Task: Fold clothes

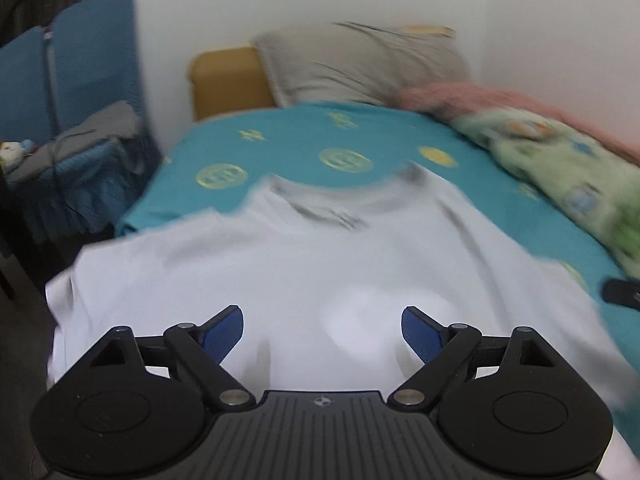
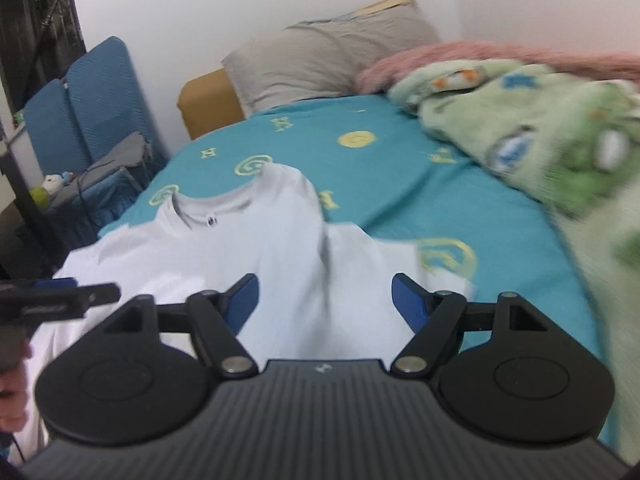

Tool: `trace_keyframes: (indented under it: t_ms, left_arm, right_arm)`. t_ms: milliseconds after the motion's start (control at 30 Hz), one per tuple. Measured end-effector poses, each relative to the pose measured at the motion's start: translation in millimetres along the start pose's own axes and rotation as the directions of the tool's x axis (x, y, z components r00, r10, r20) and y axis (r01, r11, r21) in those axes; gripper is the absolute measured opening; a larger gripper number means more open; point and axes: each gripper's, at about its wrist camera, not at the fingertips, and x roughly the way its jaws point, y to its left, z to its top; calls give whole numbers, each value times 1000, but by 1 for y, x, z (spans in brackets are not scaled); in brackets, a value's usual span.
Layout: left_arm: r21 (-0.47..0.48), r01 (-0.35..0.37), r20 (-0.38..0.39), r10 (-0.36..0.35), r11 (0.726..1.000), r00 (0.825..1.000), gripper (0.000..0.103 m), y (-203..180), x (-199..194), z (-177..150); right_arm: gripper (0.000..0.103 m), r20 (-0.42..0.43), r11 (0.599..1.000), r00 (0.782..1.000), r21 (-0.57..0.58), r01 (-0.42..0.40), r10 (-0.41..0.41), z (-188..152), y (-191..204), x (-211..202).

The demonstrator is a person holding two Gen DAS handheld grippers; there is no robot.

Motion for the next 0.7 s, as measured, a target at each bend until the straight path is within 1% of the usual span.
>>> trace_keyframes:
  t_ms: [100,200,267,333,367,400,433,467,500,533,567,633,667,700]
  left_arm:
    - [-71,-13,-7,12,997,1000,89,24,59,26]
    - [-132,-13,-19,10,991,1000,89,38,113,51]
    - [-164,-3,-16,0,986,1000,89,44,142,65]
    - [-150,-6,-30,2,989,1000,86,45,166,79]
    - [-134,-22,-40,17,991,999,77,45,177,85]
    - [-120,-35,-56,28,992,998,70,44,187,90]
    - [-112,-41,-83,32,993,996,66,45,196,93]
    - [-98,-47,-102,37,994,994,51,44,203,96]
    - [-73,-49,-101,42,996,994,34,43,205,99]
    - [-41,-42,-93,38,998,995,19,41,204,102]
    - [-12,-33,-84,32,999,996,11,40,202,108]
    - [13,-30,-25,30,999,999,9,39,191,124]
    - [25,-37,6,37,999,999,8,38,187,133]
    - [33,-59,40,58,998,998,8,38,184,144]
  right_arm:
    - [72,-17,997,998,-25,-69,69,29,11,59]
    - [72,-28,995,998,-76,-56,54,54,29,118]
    - [71,-38,995,999,-86,-41,37,69,36,158]
    - [70,-52,997,998,-73,-22,18,82,39,191]
    - [69,-70,998,998,-68,-6,2,87,40,205]
    - [63,-90,998,996,-63,19,-25,90,41,217]
    - [48,-111,997,993,-59,45,-51,93,42,228]
    - [40,-148,996,987,-60,60,-69,94,43,238]
    - [27,-155,995,985,-74,70,-81,94,44,241]
    - [15,-162,993,982,-87,80,-93,94,46,244]
    - [11,-147,993,986,-96,66,-79,96,47,242]
    - [9,-98,995,993,-78,58,-65,107,50,233]
    - [9,-73,996,996,-67,54,-59,113,52,229]
    - [8,-47,996,997,-65,65,-68,121,54,228]
